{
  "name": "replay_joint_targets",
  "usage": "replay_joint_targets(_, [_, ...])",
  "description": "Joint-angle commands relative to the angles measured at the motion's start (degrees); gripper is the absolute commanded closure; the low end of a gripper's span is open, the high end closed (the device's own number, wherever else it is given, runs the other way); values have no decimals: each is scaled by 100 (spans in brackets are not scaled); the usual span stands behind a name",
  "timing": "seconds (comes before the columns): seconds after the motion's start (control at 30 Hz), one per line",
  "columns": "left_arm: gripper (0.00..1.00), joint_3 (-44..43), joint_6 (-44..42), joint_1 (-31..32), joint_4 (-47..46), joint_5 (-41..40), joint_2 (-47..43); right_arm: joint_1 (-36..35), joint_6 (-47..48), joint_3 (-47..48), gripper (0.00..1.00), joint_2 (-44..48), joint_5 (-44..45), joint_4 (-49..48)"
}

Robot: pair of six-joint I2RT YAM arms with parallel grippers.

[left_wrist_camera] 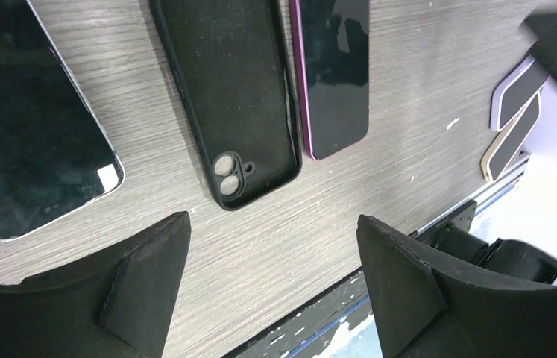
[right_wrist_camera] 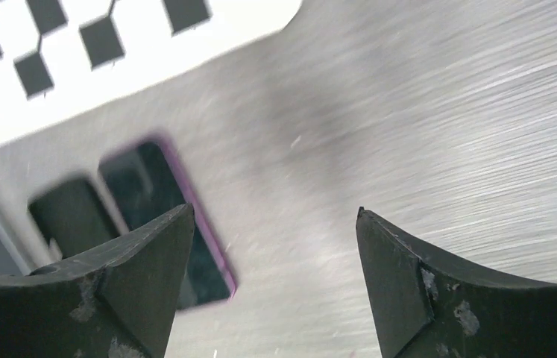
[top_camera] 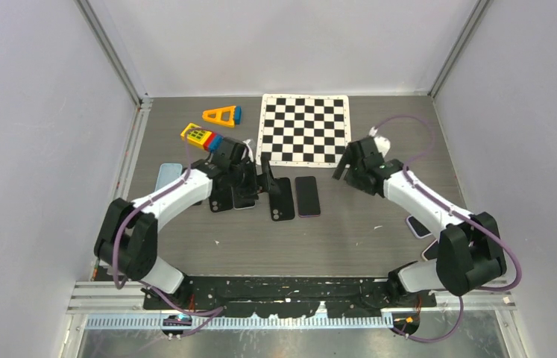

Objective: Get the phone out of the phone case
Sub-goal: Pick up the phone at the center of the board.

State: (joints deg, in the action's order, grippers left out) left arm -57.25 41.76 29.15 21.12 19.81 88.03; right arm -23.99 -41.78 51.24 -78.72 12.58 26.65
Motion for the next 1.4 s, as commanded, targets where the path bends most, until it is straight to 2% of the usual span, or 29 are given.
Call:
replay_joint_targets(0.0, [14, -284, -633, -23, 568, -264, -619, 835, 49, 618, 14, -35, 1649, 903])
replay_joint_targets(0.17, [8, -237, -939, -23, 839, -424, -956, 2105, -521, 456, 8, -9, 1994, 1049])
replay_joint_targets(0.2, [4, -229, -996, -23, 860, -452, -1009, 2257, -717, 323, 7, 59, 2029, 1068])
replay_joint_targets(0.3, [0, -144, -1064, -25, 794, -531, -1166, 2507, -1086, 36, 7, 281, 2184, 1174])
replay_joint_targets(0.57, [2, -121, -914, -30, 703, -505, -1052, 3217, -1989, -822, 5, 1109, 2051, 1382])
replay_joint_targets(0.77, [2, 11, -638, -31, 328, -114, -944, 3884, -2038, -1275, 5, 1380, 1799, 1373])
replay_joint_targets(1.03, [2, 12, -581, -32, 303, -67, -823, 4568, -1668, -1485, 6, 1094, 988, 724])
replay_joint_targets(1.37, [2, 14, -565, -32, 337, -205, -870, 4848, -1563, -1484, 7, 455, 860, 434])
